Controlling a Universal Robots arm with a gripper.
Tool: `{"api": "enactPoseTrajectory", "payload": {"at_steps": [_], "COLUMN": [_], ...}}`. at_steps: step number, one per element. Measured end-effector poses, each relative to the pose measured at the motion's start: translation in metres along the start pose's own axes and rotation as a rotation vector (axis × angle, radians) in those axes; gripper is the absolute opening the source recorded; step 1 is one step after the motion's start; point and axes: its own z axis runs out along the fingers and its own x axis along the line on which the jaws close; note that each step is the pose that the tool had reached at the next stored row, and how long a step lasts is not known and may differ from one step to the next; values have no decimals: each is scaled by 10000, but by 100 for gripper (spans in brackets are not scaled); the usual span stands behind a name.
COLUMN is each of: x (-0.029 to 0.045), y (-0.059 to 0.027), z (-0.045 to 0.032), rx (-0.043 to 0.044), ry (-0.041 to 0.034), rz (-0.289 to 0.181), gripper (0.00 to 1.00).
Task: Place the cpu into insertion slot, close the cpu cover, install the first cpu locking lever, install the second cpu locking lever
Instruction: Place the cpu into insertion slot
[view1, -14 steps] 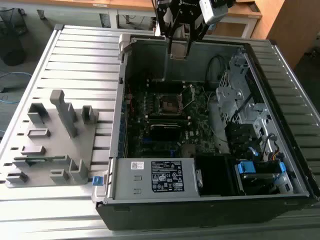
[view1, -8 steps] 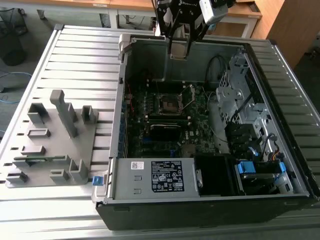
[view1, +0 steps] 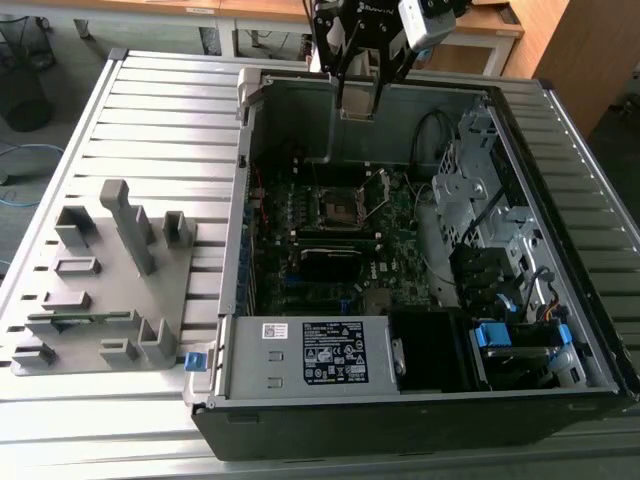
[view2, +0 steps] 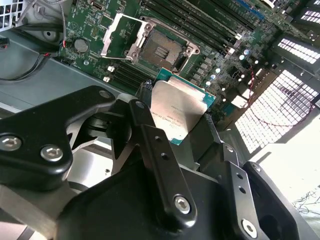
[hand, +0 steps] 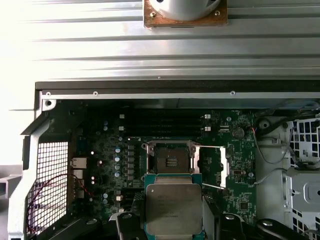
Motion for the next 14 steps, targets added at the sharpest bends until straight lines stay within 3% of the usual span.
{"api": "enactPoseTrajectory", "payload": {"at_steps": [14], "x": [-1], "y": [-3], "z": [40], "rx": [-3], "ry": [-1], "rz": [0], "gripper": [54]}}
